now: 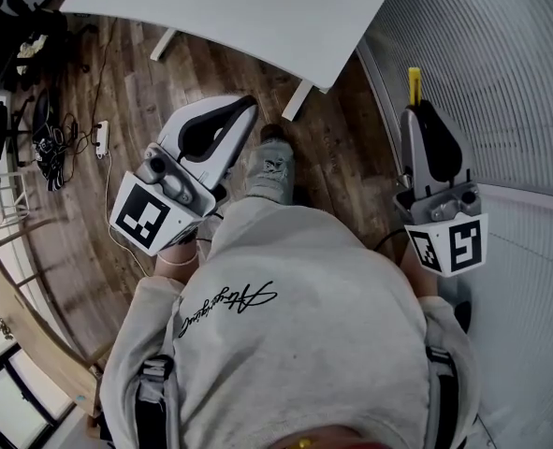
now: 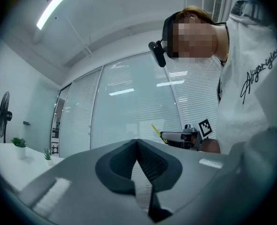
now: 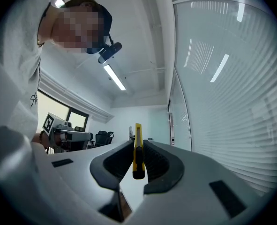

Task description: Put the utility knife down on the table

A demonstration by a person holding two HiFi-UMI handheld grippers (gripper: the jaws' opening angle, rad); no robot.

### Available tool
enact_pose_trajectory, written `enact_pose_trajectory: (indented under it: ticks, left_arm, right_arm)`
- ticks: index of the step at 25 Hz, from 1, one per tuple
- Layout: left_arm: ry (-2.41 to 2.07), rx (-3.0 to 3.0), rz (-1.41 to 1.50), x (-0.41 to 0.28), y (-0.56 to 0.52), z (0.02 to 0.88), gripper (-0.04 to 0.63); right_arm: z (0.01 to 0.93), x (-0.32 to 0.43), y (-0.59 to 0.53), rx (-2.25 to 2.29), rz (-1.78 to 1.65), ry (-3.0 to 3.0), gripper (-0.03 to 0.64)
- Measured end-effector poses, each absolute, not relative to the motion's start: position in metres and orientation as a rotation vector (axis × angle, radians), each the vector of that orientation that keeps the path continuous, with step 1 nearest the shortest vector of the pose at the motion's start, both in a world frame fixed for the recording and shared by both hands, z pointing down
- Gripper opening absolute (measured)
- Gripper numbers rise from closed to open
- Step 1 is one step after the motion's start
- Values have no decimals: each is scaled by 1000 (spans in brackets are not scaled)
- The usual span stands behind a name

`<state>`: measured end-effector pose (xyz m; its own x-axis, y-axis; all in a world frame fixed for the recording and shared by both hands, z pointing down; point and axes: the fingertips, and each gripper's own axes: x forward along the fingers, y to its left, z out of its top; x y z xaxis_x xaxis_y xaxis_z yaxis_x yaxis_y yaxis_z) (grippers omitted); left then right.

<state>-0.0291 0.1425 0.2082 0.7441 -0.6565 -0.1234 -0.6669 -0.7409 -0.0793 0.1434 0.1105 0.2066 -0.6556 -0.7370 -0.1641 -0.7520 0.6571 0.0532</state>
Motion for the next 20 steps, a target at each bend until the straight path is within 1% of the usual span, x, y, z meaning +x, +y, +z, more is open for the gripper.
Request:
enact_pose_trajectory:
  ticks: [5,20]
  left_arm:
    - [1050,-2833,154,-33,118,208,-12]
    - [945,-2857,154,-54,-10,220,-12]
  right_arm:
    - [211,136,89,-1270,186,2753,63]
    - [218,108,-24,-1346,252,2715,63]
